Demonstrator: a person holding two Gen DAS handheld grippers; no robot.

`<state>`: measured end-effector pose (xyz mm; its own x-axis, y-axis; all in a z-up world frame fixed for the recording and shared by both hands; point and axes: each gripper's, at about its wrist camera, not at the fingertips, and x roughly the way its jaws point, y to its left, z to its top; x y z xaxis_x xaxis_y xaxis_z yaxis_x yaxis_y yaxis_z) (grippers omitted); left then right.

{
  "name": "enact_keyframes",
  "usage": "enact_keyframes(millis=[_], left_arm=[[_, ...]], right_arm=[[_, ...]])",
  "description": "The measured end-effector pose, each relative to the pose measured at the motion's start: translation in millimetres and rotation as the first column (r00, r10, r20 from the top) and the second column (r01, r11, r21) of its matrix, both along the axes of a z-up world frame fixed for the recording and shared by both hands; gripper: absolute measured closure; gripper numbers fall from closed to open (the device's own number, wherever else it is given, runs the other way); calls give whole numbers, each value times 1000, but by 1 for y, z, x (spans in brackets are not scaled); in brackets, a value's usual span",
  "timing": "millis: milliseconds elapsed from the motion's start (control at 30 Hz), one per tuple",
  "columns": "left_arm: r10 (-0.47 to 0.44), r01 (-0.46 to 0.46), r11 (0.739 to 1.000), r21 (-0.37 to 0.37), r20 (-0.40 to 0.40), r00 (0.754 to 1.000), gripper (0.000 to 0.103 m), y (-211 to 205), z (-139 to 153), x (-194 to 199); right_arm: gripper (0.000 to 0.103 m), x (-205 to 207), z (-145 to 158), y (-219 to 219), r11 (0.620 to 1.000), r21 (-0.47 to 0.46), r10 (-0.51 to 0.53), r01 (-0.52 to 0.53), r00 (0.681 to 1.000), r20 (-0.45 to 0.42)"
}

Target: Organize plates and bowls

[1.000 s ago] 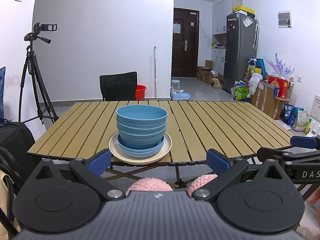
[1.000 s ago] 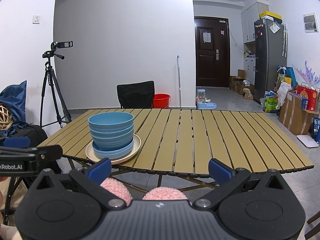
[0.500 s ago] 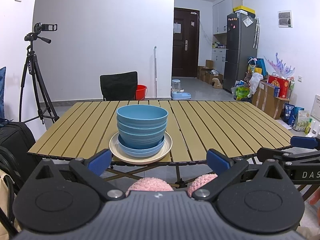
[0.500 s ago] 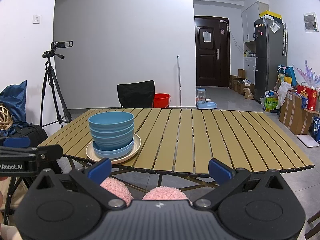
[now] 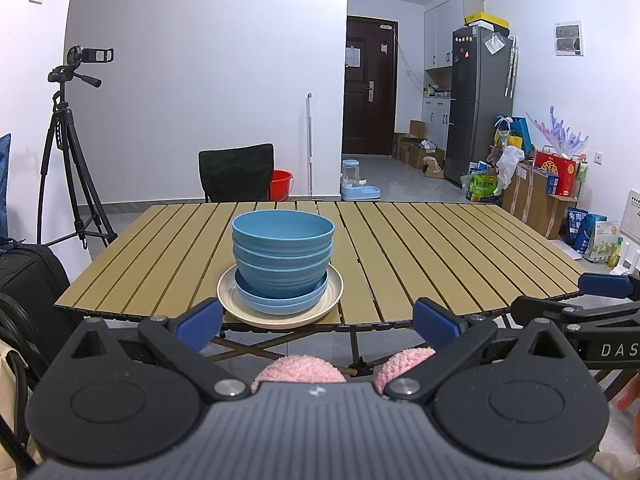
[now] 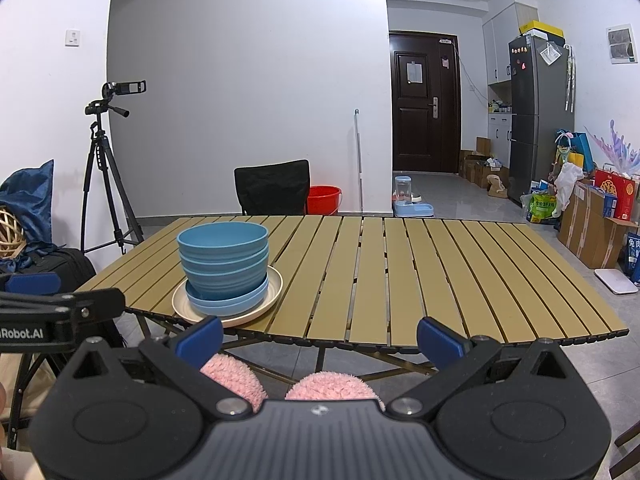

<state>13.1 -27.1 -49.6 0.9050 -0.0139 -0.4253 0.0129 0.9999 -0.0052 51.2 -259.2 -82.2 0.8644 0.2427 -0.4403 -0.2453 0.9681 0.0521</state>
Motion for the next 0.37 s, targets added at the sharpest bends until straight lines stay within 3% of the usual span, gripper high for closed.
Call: enact_keyframes(millis=[367], left_arm=[[-8, 8, 1000, 3, 1, 1000, 0, 0, 0, 0]], right_arm=[[0, 0, 0, 0, 1000, 0, 0, 0, 1000, 0]])
